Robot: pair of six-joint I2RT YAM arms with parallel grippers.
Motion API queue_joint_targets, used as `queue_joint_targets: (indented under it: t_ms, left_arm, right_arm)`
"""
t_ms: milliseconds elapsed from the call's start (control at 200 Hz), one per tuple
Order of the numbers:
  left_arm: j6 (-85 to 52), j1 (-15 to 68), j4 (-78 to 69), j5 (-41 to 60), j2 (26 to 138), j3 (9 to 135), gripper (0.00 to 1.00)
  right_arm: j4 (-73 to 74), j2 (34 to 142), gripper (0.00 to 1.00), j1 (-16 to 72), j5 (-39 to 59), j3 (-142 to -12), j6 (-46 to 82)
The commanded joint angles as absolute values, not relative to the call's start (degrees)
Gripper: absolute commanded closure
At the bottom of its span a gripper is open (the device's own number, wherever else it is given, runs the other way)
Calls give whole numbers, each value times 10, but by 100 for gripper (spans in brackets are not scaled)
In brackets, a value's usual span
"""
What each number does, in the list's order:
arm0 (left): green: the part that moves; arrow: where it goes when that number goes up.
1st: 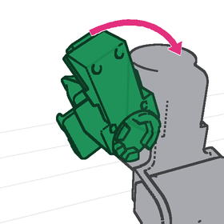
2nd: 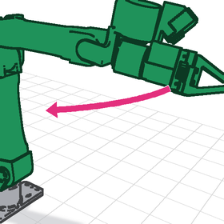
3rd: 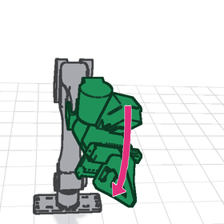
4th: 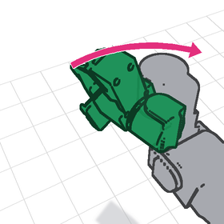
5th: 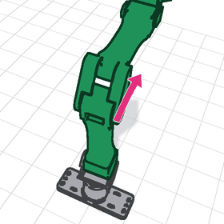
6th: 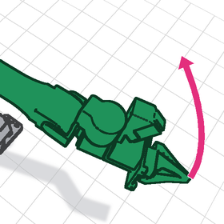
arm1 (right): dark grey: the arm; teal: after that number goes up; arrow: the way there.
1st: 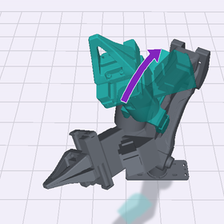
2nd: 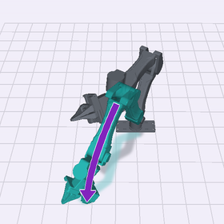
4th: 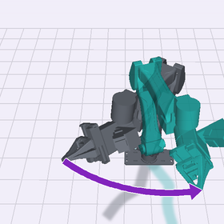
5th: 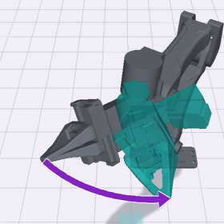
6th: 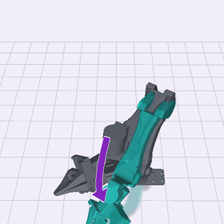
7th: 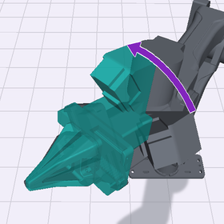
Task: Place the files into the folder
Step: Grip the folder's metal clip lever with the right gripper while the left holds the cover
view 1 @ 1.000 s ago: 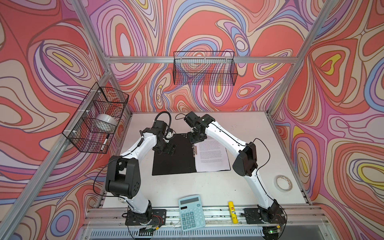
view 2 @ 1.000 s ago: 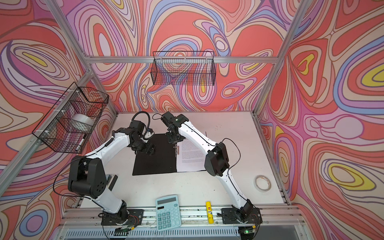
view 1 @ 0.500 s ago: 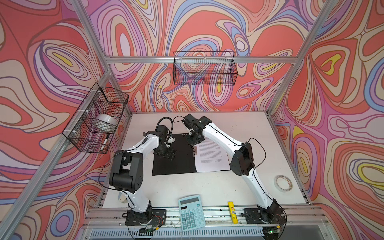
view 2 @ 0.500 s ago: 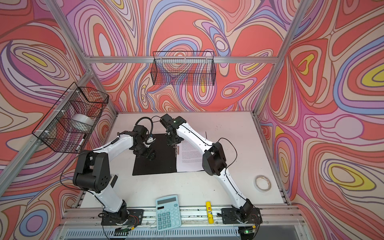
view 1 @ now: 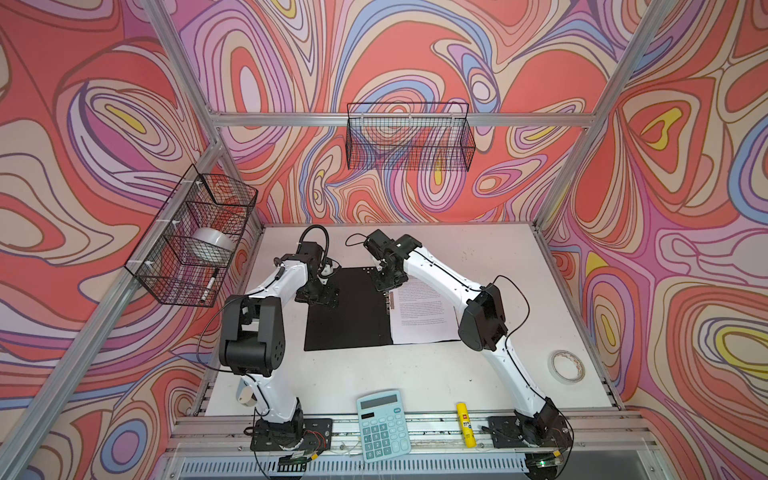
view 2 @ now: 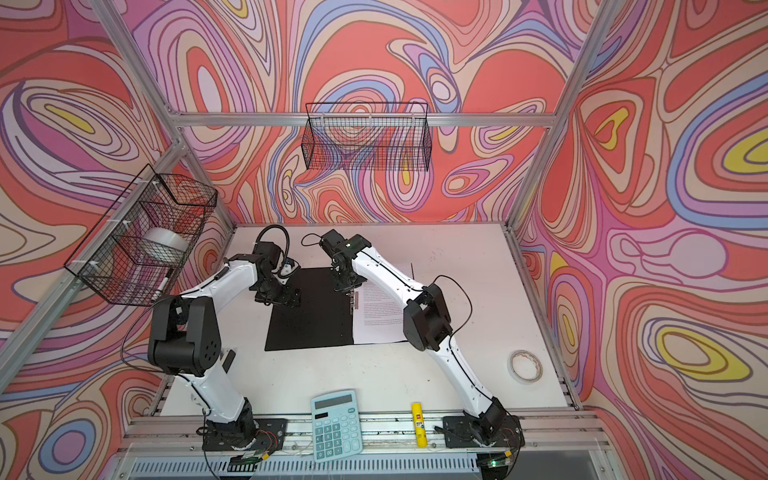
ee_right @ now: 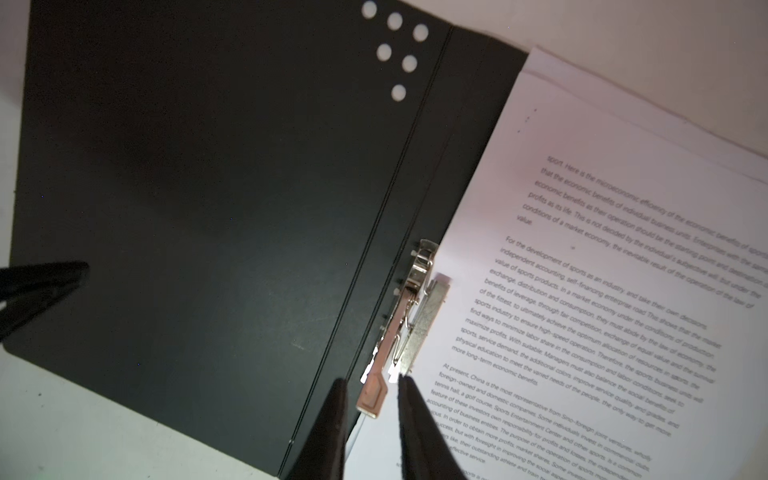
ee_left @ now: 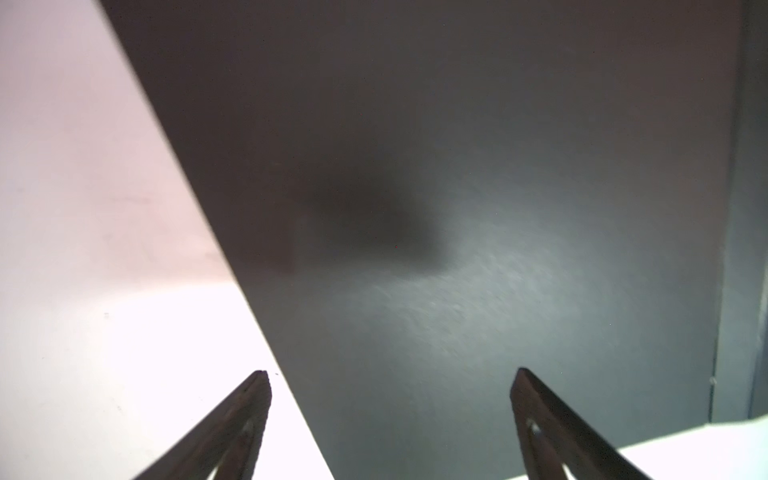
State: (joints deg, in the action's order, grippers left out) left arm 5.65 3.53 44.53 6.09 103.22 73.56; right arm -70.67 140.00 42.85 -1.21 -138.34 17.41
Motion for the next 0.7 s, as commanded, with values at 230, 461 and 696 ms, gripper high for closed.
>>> queue_joint_targets:
  t_ms: [230, 461, 696]
  left_arm:
    - [-18, 26, 470, 37, 1147, 854, 4]
    - [-58, 23, 471, 0, 1169, 861, 3]
    - [-55, 11, 478, 35, 1174, 850, 3]
  right_arm:
    - [-620, 1296, 74, 428, -85, -1315, 209]
    - [-625, 1292, 74, 428, -74, -1310, 209]
    - [-615, 1299, 74, 425, -47, -1299, 212]
